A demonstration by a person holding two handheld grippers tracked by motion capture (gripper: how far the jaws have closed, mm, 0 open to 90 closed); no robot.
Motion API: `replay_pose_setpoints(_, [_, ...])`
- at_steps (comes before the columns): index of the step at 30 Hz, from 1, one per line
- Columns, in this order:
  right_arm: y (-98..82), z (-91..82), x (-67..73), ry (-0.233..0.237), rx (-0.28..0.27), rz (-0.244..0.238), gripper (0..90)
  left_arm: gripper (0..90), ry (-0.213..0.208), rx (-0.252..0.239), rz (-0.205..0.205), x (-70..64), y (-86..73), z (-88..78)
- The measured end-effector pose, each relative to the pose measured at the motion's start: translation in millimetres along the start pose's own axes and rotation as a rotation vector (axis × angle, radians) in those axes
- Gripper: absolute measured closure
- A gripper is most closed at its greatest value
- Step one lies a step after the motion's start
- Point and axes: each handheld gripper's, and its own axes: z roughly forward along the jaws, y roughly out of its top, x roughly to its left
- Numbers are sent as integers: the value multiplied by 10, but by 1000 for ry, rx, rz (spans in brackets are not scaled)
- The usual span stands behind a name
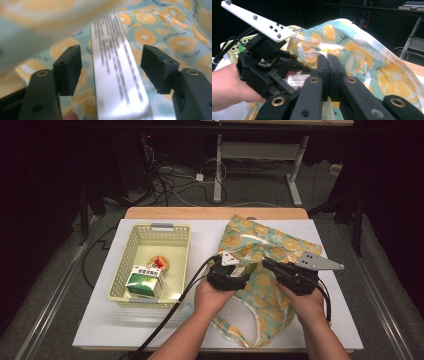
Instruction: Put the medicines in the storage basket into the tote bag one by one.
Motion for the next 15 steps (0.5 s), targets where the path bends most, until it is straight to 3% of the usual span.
replay_pose_setpoints(6, [-3,4,13,0,3,0,900,320,8,-1,17,-57,-158,-165])
replay_pose_setpoints(10, [-2,18,30,2,6,-4,900,351,28,19,3,-70,-241,-181])
replay_pose_setpoints(15, [-2,17,31,2,7,-4,900,603,64,29,-4,-74,-296,-159])
